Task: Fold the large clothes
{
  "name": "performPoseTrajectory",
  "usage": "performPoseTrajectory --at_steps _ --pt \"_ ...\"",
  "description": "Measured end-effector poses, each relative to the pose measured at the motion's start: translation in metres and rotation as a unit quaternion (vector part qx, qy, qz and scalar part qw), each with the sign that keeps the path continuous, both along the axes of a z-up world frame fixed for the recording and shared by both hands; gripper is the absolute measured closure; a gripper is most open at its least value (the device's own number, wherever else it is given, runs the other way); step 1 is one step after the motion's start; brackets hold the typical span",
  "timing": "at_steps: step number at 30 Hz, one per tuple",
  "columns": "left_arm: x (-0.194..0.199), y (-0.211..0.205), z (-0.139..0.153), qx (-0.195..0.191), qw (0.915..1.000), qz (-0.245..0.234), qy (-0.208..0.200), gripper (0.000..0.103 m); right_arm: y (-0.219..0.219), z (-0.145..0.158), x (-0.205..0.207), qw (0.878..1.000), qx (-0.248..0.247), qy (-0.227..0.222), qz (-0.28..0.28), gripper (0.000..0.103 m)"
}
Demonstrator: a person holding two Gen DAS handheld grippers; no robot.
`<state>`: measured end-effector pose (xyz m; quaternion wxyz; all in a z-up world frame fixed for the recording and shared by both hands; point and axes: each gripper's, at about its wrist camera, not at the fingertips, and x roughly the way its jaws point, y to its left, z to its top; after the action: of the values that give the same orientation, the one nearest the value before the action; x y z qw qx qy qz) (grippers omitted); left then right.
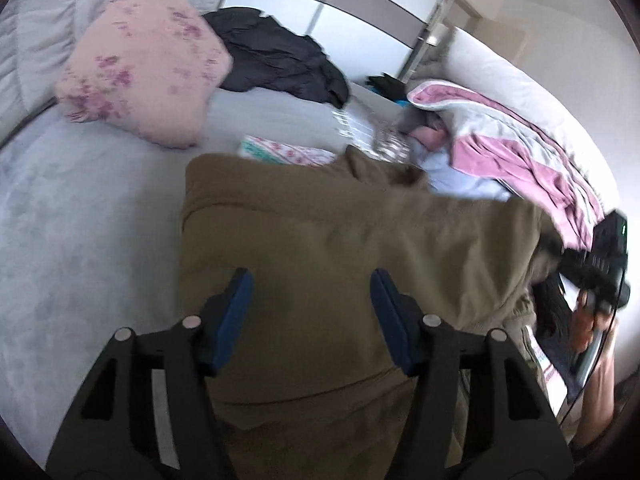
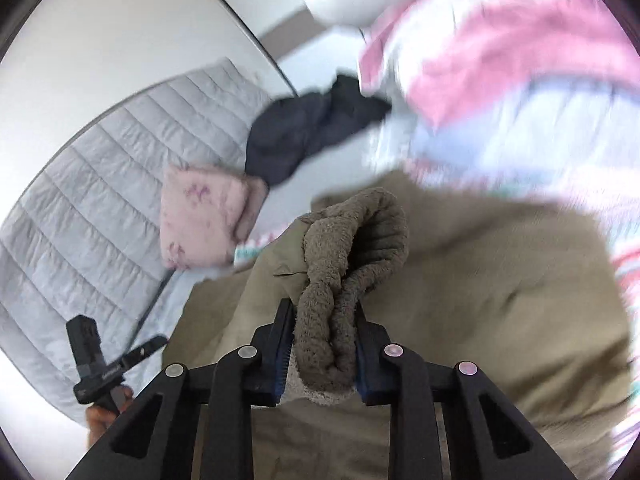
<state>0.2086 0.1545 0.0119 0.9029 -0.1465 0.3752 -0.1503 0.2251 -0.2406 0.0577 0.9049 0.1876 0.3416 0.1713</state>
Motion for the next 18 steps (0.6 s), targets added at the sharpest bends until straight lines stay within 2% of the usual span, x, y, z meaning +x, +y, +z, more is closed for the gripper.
performPoseTrajectory --at_steps 3,6,8,10,11,13,15,18 --pt "0.005 -0.019 -0.012 0.013 0.9992 -0.032 0.021 0.042 -0.025 -0.002 -0.008 0.999 -0.023 -0.010 -0.022 0.077" --pt "0.009 -0.033 -0.030 0.021 0.9967 -0.058 0.053 0.043 -0.045 -0.034 -0.007 0.997 -0.052 0.022 -0.045 0.076" --pt "0.005 -0.044 -0.039 0.042 0.9948 -0.073 0.058 0.043 -0.047 -0.066 0.001 0.992 -0.084 0.064 -0.064 0.070" --pt "0.001 -0.056 -0.044 0.083 0.9924 -0.078 0.047 0.043 -0.048 -0.093 0.005 0.986 -0.108 0.104 -0.078 0.051" --pt "0.000 -0.060 -0.044 0.098 0.9910 -0.080 0.043 0.042 -0.049 -0.098 0.003 0.985 -0.105 0.108 -0.083 0.048" --pt "-0.002 -0.063 -0.037 0.111 0.9900 -0.076 0.043 0.041 -0.051 -0.094 -0.003 0.986 -0.091 0.103 -0.090 0.039" --pt "-0.002 -0.059 -0.030 0.090 0.9926 -0.071 0.041 0.035 -0.058 -0.076 -0.007 0.987 -0.083 0.098 -0.096 0.038" --pt "-0.002 -0.055 -0.024 0.065 0.9954 -0.066 0.026 0.033 -0.054 -0.046 -0.023 0.989 -0.083 0.038 -0.114 0.038"
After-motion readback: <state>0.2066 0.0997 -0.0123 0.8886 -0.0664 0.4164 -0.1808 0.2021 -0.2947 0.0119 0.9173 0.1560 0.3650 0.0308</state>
